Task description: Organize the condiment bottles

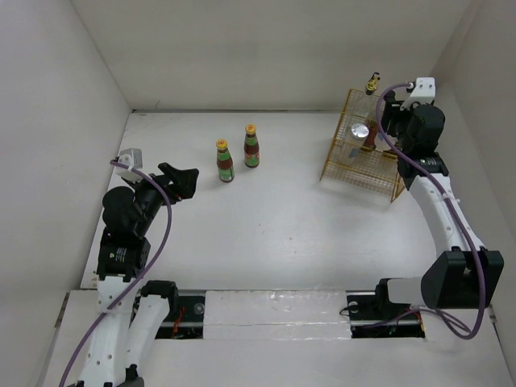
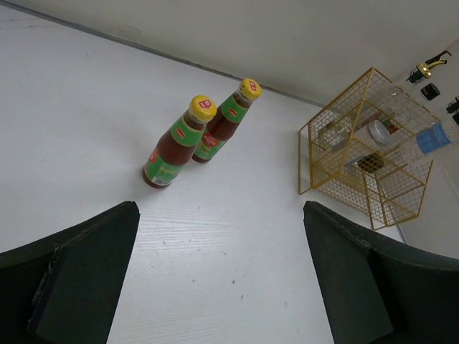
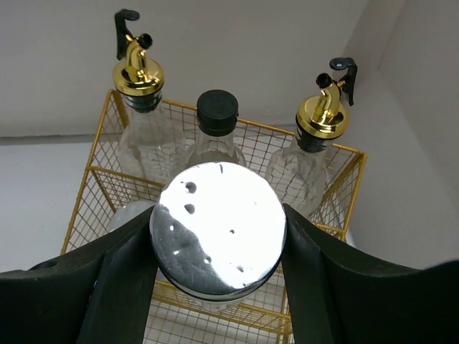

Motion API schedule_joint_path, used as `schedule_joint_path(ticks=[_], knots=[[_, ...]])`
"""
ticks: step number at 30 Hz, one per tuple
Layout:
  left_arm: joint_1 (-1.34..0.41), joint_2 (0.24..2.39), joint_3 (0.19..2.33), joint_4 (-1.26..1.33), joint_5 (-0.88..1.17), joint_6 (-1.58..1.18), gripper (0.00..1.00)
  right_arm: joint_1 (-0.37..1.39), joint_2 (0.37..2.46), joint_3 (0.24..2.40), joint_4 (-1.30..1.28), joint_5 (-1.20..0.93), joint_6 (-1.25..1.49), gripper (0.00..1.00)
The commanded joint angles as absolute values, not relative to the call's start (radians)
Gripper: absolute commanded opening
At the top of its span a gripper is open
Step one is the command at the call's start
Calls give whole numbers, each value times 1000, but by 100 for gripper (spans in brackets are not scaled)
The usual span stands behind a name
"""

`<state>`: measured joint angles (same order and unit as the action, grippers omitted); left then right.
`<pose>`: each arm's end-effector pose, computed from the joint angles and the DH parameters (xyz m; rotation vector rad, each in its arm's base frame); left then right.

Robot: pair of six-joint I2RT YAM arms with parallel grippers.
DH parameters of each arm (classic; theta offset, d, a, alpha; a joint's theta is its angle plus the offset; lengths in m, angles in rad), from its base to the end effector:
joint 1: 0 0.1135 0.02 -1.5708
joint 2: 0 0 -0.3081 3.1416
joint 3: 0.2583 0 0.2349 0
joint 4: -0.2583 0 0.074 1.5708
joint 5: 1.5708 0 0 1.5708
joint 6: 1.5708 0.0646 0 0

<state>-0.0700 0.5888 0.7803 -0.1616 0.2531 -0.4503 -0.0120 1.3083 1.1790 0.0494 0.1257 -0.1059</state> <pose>0.1104 -0.0240 0.3908 -0.0940 1.5706 -0.6053 0.3105 -0.0118 0.4302 0.0183 1.6535 -0.1935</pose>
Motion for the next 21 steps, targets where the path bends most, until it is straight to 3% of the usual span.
schedule_joint_path(ticks=[1,7,21], knots=[[-64,583,782,-114,267,-445,95,-20,1308,1215,204,118,-80,24],[-64,583,782,-114,278,-445,95,-57,1336,1114,388,66,-31,21],[-64,594,782,-104,287,-445,95,-78,1443,1055,469,11,25,23]])
